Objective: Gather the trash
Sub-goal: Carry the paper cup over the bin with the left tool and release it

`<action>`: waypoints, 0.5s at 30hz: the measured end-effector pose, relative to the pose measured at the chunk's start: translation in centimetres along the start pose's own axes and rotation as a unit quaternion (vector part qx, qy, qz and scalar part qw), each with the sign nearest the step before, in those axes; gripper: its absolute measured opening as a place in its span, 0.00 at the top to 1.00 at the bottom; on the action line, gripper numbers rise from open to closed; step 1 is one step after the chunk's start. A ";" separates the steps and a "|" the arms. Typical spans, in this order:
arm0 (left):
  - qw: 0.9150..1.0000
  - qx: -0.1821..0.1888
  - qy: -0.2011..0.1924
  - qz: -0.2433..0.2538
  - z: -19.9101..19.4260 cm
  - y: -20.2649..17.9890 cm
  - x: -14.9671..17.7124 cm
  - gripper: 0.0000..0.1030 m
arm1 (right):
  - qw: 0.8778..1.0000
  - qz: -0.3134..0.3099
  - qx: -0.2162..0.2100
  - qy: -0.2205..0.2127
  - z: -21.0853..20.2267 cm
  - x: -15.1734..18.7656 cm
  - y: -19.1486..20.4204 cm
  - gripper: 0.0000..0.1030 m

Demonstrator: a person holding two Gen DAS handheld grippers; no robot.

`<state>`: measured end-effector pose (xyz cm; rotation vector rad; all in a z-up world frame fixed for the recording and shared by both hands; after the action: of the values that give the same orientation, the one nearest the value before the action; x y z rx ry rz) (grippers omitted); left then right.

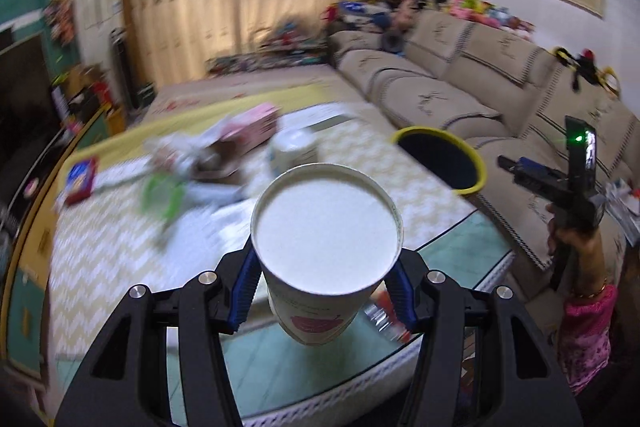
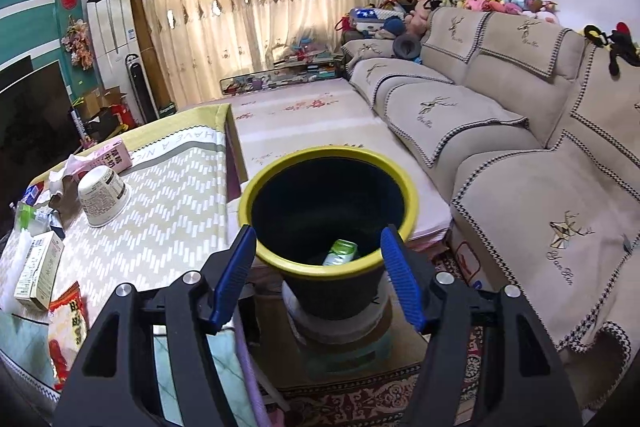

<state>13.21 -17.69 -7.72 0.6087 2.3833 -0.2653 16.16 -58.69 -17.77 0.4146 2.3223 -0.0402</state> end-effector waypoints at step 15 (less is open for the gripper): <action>0.988 0.090 0.046 0.114 14.7 -15.7 -12.3 0.46 | 0.997 0.064 0.041 -0.004 -1.1 1.7 -7.7 0.37</action>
<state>21.89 -40.73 -10.55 0.9892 2.3651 -0.3613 11.93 -65.36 -18.89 0.6013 2.2878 -0.0739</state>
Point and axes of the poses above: each gripper's, at about its wrist camera, not at the fingertips, and z roughly the way its jaws point, y to its left, x to its underside, the point moved 8 cm from there along z, roughly the way its jaws point, and after that the axes turned 10 degrees about y, right-handed, at the moved point
